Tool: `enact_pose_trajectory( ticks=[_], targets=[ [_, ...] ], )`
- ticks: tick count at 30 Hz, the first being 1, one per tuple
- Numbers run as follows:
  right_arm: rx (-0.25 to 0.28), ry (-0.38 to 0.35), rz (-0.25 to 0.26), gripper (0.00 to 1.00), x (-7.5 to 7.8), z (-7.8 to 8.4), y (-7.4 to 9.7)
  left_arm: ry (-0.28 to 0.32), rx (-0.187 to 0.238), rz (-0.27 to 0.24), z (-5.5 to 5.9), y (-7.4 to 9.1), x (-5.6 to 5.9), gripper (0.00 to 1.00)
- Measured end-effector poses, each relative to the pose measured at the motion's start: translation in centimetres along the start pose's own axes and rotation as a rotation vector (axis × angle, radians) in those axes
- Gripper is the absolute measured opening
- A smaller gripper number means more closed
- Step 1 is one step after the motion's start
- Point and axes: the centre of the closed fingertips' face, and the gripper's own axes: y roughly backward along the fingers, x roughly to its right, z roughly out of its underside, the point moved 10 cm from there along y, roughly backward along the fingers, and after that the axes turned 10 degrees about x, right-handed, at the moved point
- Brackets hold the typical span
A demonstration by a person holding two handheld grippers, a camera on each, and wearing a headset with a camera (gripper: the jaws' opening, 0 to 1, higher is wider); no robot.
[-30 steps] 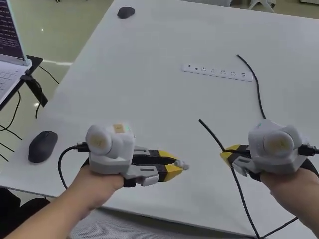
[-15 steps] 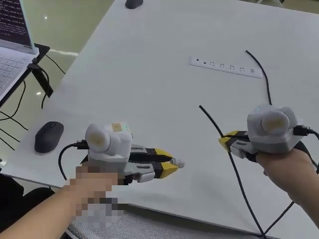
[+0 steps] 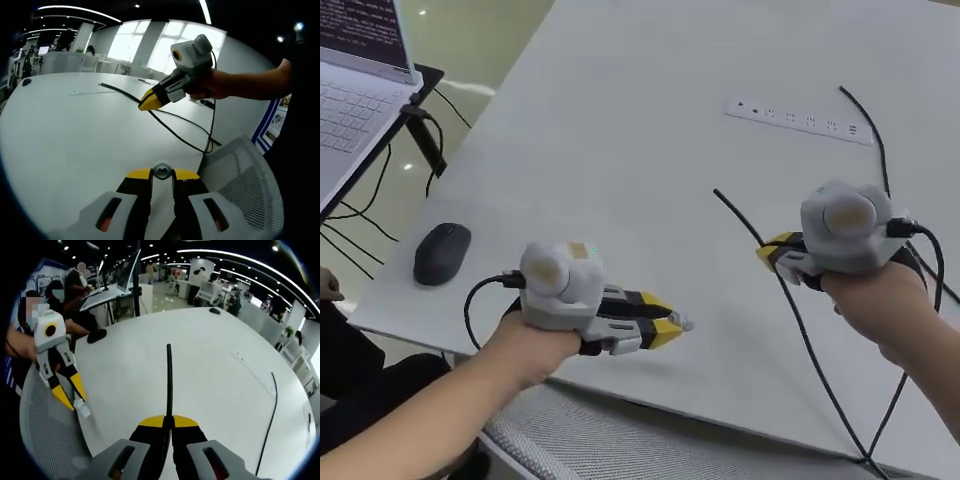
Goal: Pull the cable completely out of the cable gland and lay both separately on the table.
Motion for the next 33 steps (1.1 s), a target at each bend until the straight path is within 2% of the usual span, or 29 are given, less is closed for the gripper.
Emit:
enact_pose_trajectory(
  ticks=[7,12,18,22,28,33],
  targets=[
    [0.005,0.034,-0.024,0.0,-1.5,-0.6,-2.5,0.008,-0.024,-0.01,1.1,0.3,-0.8,0.15],
    [-0.019,0.101,-0.069,0.0,-2.9,-0.6,-4.3,0.008,-0.04,-0.016,1.9,0.5,-1.6,0.15],
    [-0.039,0.147,-0.133,0.0,-4.9,-0.3,-6.4,0.005,-0.062,-0.013,2.6,0.6,-2.6,0.15],
    [-0.032,0.102,-0.166,0.0,-5.8,-0.3,-7.2,0.013,-0.074,-0.013,3.0,0.9,-3.2,0.15],
    [-0.042,0.14,-0.213,0.0,-7.3,-0.4,-8.7,0.023,-0.103,-0.008,4.3,1.2,-3.9,0.16],
    [-0.064,0.174,-0.257,0.0,-8.1,0.6,-10.2,0.037,-0.117,-0.019,5.0,1.5,-4.5,0.16]
  ],
)
